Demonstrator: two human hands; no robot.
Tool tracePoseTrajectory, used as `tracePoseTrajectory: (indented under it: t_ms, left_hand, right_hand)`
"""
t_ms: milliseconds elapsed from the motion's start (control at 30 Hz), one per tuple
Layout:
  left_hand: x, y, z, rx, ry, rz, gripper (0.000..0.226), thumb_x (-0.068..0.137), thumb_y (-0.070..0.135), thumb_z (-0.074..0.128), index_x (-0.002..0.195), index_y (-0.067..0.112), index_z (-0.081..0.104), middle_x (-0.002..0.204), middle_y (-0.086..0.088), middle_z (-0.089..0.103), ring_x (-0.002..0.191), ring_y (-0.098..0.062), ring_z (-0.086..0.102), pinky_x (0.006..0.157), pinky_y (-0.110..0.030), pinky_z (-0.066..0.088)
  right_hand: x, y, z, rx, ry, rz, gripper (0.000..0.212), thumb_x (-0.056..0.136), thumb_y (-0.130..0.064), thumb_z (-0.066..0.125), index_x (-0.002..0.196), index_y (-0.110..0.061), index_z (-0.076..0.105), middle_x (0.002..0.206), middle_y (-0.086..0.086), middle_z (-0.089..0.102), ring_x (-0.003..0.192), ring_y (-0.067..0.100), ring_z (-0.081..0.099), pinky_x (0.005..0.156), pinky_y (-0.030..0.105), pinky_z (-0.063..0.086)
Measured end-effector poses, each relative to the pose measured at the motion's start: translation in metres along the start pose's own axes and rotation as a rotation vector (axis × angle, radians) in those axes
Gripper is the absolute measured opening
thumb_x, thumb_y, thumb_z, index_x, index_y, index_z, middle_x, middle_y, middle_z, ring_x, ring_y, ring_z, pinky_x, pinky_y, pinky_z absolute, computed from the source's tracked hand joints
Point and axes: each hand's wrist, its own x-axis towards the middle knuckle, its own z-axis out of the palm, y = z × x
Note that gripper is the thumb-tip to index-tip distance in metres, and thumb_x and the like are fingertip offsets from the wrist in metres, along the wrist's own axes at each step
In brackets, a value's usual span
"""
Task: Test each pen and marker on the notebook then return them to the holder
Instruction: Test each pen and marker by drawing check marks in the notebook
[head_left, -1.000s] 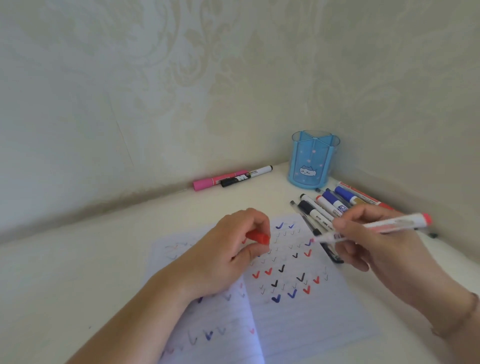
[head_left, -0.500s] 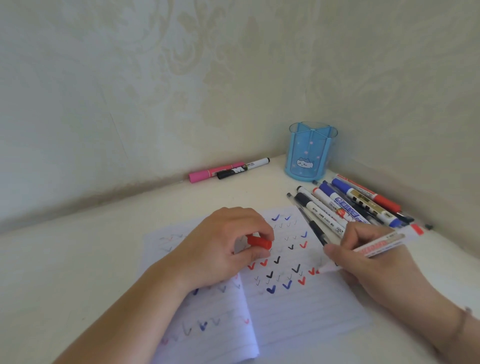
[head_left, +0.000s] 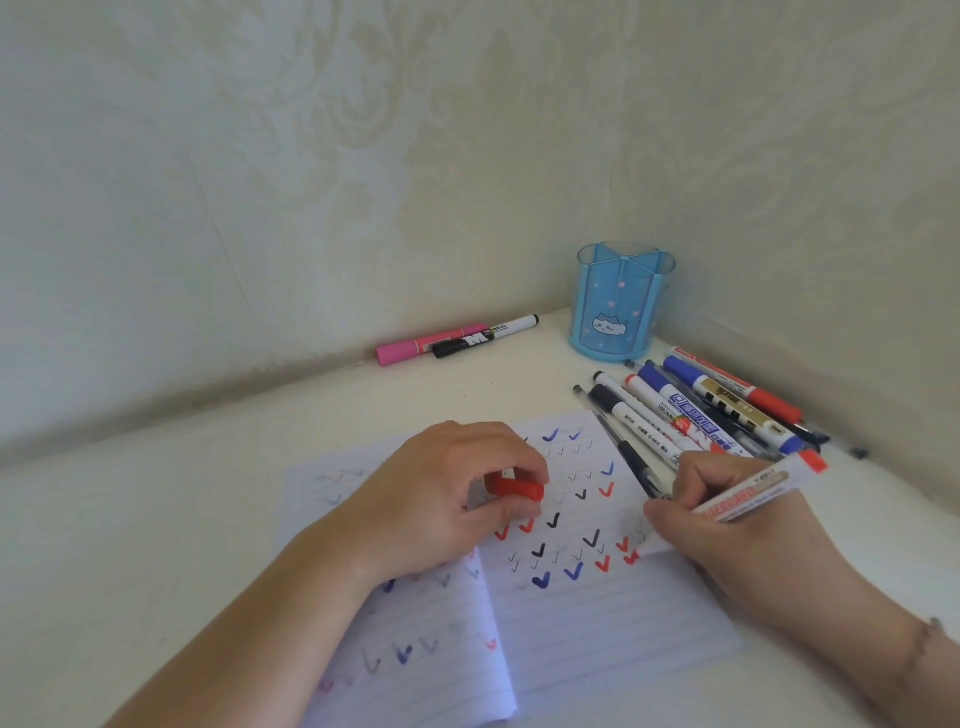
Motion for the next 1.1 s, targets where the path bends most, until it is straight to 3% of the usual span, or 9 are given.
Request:
tracePoseTrajectory:
  t_ms: [133,267,400,500,700,833,933,1033,1100]
  left_hand:
    - [-0.001,0.001,-0.001,-0.076,0.039,-0.023,0.017,0.087,0.036,0.070,0.103,0.032,0.065,0.096,0.017,0.067,0.088,-0.005,0.064,0.082,-0.024,0.051]
    - [-0.001,0.002,-0.001,-0.143,0.065,-0.103,0.027,0.082,0.031,0.075,0.107,0.035,0.064,0.096,0.015,0.070,0.092,-0.006,0.066,0.086,-0.016,0.048]
    - [0.001,0.002,-0.001,-0.083,0.140,-0.092,0.020,0.082,0.018,0.077,0.100,0.022,0.069,0.093,0.014,0.071,0.089,-0.005,0.066,0.084,-0.016,0.048]
    - [0.001,0.004,-0.002,-0.090,0.153,-0.075,0.018,0.083,0.018,0.077,0.099,0.019,0.068,0.093,0.012,0.071,0.088,-0.007,0.066,0.084,-0.016,0.048]
    - [0.001,0.008,-0.001,-0.105,0.138,-0.011,0.018,0.083,0.020,0.076,0.100,0.018,0.068,0.092,0.012,0.069,0.088,-0.006,0.064,0.082,-0.018,0.048]
    - [0.002,0.009,-0.001,-0.136,0.149,0.007,0.018,0.083,0.021,0.076,0.100,0.017,0.069,0.091,0.012,0.069,0.087,-0.006,0.065,0.082,-0.015,0.047]
    - [0.002,0.012,0.001,-0.171,0.145,0.012,0.016,0.083,0.020,0.076,0.098,0.017,0.071,0.088,0.011,0.070,0.084,-0.007,0.066,0.080,-0.015,0.046]
    - [0.002,0.015,0.002,-0.220,0.132,-0.029,0.014,0.082,0.021,0.076,0.096,0.023,0.071,0.087,0.011,0.071,0.082,-0.005,0.066,0.076,-0.011,0.046]
    - [0.002,0.014,0.002,-0.250,0.134,-0.051,0.017,0.082,0.023,0.076,0.097,0.026,0.069,0.090,0.012,0.072,0.082,-0.004,0.066,0.077,-0.011,0.048]
  right_hand:
    - [-0.001,-0.004,-0.004,0.185,0.095,-0.033,0.033,0.075,-0.012,0.076,0.060,0.000,0.050,0.042,0.007,0.046,0.037,0.009,0.035,0.038,0.015,0.029]
    - [-0.002,-0.011,-0.006,0.357,-0.075,-0.100,0.041,0.058,-0.045,0.088,0.071,-0.014,0.065,0.055,0.004,0.056,0.048,0.008,0.042,0.043,0.016,0.028]
    - [-0.003,-0.008,-0.010,0.422,-0.222,-0.147,0.031,0.073,-0.029,0.058,0.094,-0.015,0.076,0.076,0.018,0.071,0.059,0.030,0.056,0.043,0.040,0.025]
    - [-0.005,-0.007,-0.008,0.422,-0.206,-0.144,0.023,0.072,-0.024,0.057,0.091,-0.022,0.069,0.077,0.021,0.072,0.054,0.029,0.055,0.044,0.046,0.020]
    - [-0.004,-0.008,-0.005,0.447,-0.227,-0.152,0.014,0.077,-0.008,0.056,0.078,-0.019,0.065,0.078,0.022,0.072,0.050,0.025,0.052,0.044,0.020,0.036]
    - [-0.004,-0.009,-0.006,0.431,-0.222,-0.165,0.007,0.077,-0.016,0.063,0.081,-0.020,0.066,0.084,0.021,0.073,0.050,0.027,0.053,0.043,0.028,0.025]
    - [-0.003,-0.010,-0.004,0.493,-0.234,-0.133,0.008,0.075,-0.010,0.068,0.082,-0.013,0.072,0.080,0.017,0.074,0.048,0.027,0.054,0.045,0.018,0.039]
    - [-0.005,-0.017,0.000,0.434,-0.220,-0.085,0.037,0.061,-0.042,0.087,0.085,-0.015,0.079,0.076,0.011,0.074,0.047,0.022,0.058,0.049,0.022,0.051]
    - [-0.004,-0.021,0.000,0.303,-0.085,-0.055,0.031,0.060,-0.048,0.083,0.082,-0.026,0.080,0.074,0.005,0.076,0.050,0.013,0.061,0.049,0.018,0.050]
